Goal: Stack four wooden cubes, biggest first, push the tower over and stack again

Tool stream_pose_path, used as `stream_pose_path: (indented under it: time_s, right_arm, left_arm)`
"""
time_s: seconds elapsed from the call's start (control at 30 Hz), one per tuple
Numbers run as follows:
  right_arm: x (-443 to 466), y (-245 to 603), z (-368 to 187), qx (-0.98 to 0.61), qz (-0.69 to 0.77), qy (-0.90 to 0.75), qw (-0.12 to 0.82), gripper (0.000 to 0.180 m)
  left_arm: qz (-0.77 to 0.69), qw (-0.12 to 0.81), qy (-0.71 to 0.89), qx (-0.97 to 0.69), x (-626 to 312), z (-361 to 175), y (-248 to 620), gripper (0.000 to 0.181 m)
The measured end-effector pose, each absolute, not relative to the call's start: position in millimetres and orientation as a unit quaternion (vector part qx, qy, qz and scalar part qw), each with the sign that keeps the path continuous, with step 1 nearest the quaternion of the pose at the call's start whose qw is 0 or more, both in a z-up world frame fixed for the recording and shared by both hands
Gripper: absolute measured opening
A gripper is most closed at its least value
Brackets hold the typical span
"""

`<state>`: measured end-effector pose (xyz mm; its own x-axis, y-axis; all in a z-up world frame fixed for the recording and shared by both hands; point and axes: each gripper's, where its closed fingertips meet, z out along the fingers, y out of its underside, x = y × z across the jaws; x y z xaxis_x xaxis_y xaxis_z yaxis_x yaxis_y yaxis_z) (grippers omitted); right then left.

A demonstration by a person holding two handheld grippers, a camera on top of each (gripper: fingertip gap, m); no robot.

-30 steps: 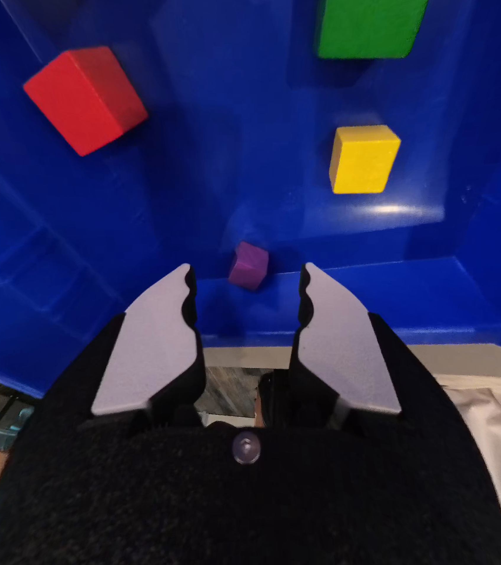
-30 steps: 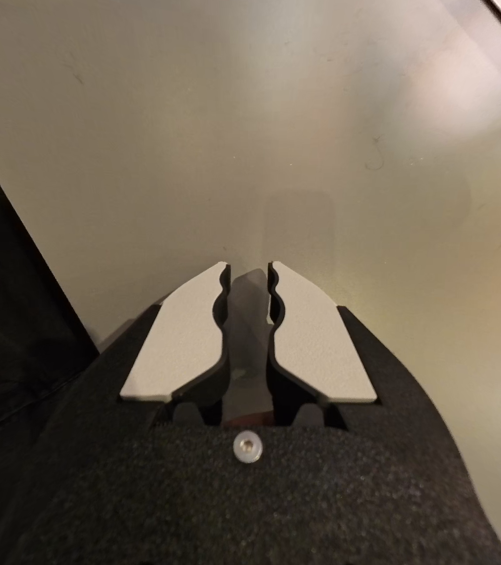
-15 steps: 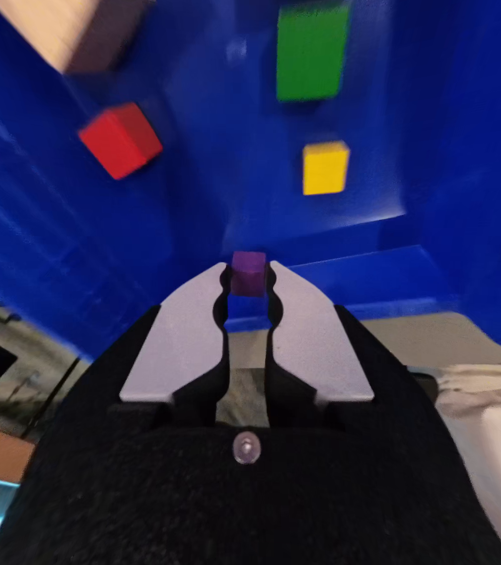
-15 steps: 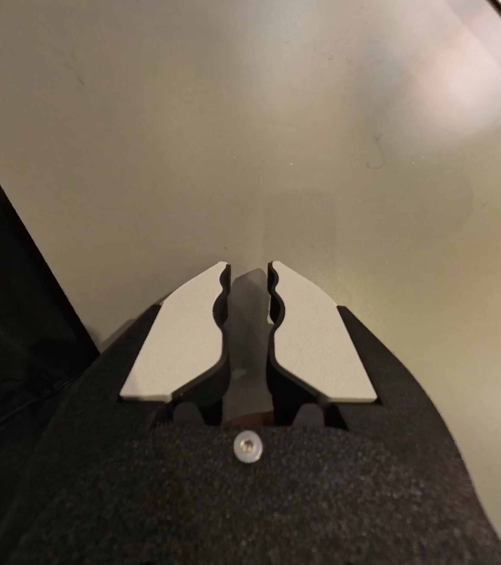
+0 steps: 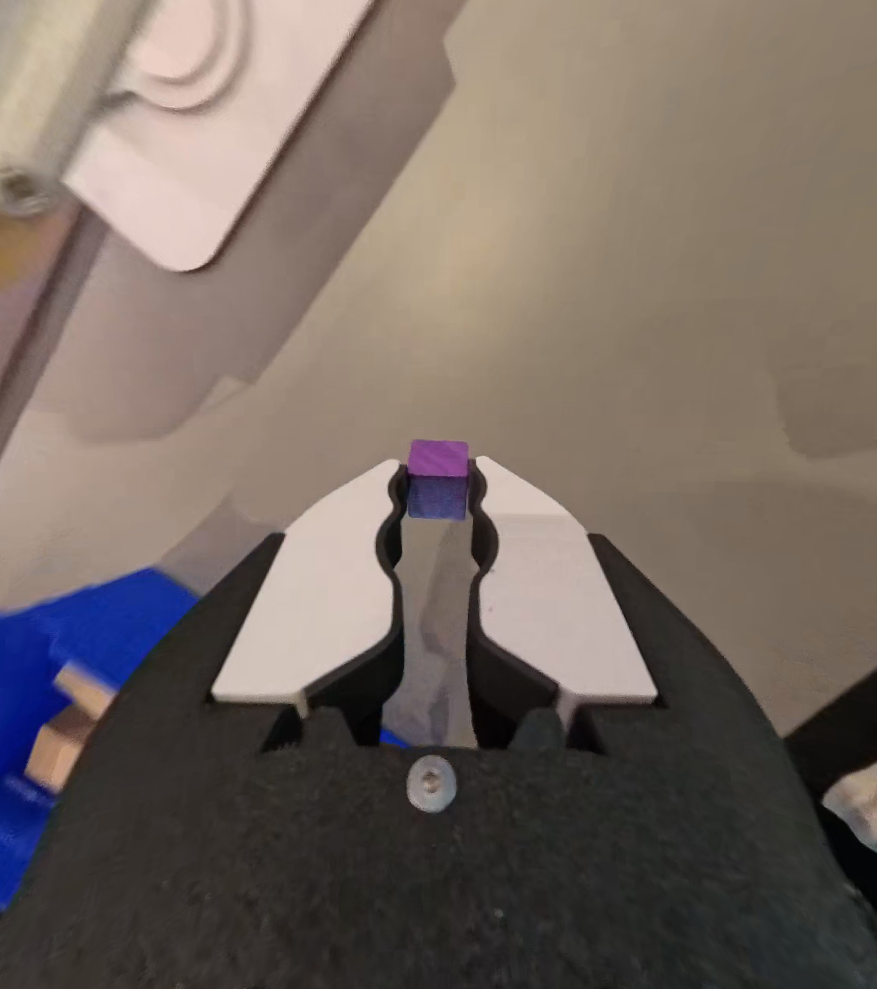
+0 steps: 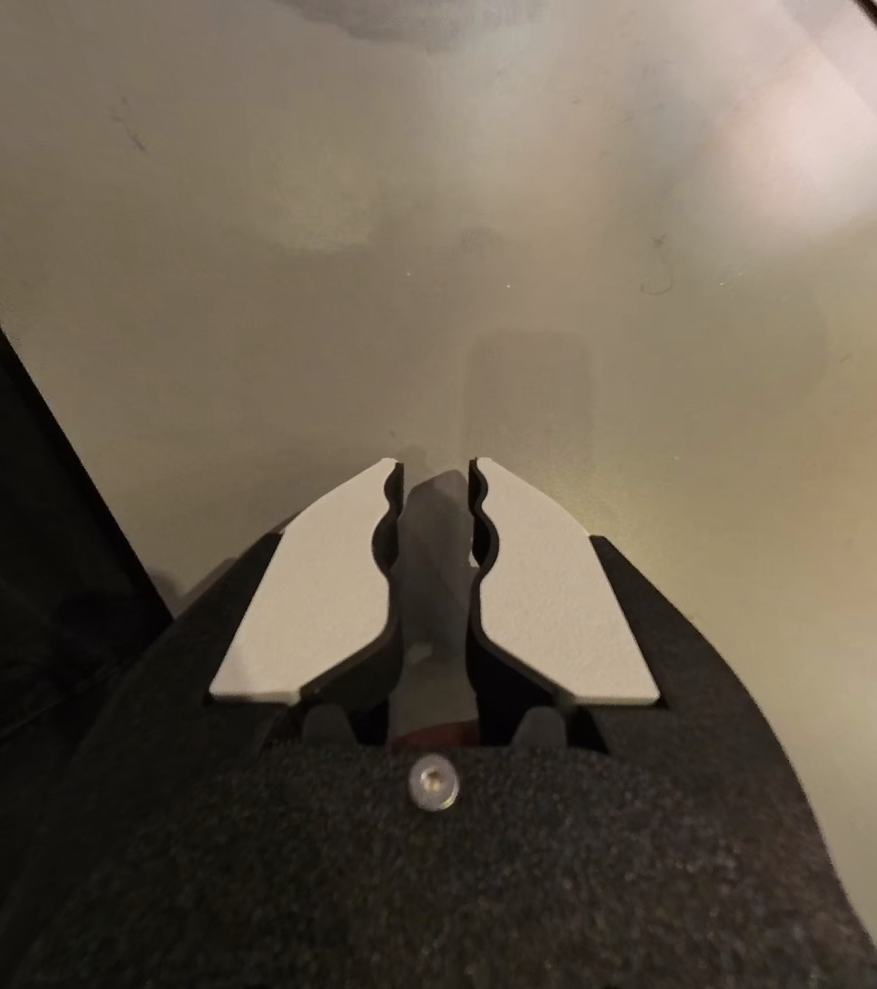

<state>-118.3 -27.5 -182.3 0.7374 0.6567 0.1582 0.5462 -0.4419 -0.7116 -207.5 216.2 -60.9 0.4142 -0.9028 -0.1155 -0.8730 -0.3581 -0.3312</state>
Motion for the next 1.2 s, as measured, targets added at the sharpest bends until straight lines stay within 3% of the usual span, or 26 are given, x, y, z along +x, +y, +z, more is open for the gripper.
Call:
stream_pose_path:
  time_s: [0.13,0.33,0.47,0.53,0.6,0.8,0.9,1.07,1.2]
  right_arm:
    - [-118.4,-27.6,-182.3,-0.846,0.071,-0.356,0.391,0.023]
    - [-118.4,-27.7,-182.2,-0.846,0.072,-0.356,0.39,0.023]
    - [-118.7,-28.1,-182.4,-0.846,0.074,-0.356,0.389,0.023]
    - [-119.0,-28.2,-182.4,-0.846,0.075,-0.357,0.389,0.023]
    - [-119.1,-28.5,-182.4,-0.846,0.076,-0.358,0.389,0.023]
    - [-119.3,-28.5,-182.5,-0.846,0.077,-0.357,0.388,0.022]
    - [-119.3,-28.5,-182.6,-0.846,0.077,-0.358,0.388,0.022]
    - [-119.9,-28.8,-183.5,-0.848,0.086,-0.357,0.382,0.021]
    - [-119.8,-28.8,-183.3,-0.848,0.084,-0.357,0.383,0.021]
  left_arm:
    - [-0.008,0.103,0.557,-0.824,-161.3,-130.6,226.3,0.021]
    - [-0.007,0.051,0.552,-0.832,-133.4,-171.0,234.4,0.021]
    - [0.001,0.068,0.543,-0.837,-134.5,-172.7,237.2,0.024]
    - [-0.005,0.089,0.535,-0.84,-139.8,-159.4,236.3,0.046]
    - [-0.019,0.119,0.531,-0.839,-150.6,-135.0,230.7,0.052]
    - [0.02,0.262,0.451,-0.853,-278.2,-19.2,235.7,0.059]
    - [0.053,0.266,0.372,-0.888,-378.5,5.1,248.9,0.061]
    - [0.112,0.188,0.238,-0.946,-506.4,-44.2,267.7,0.064]
    - [0.09,0.135,0.165,-0.973,-540.9,-105.6,273.1,0.056]
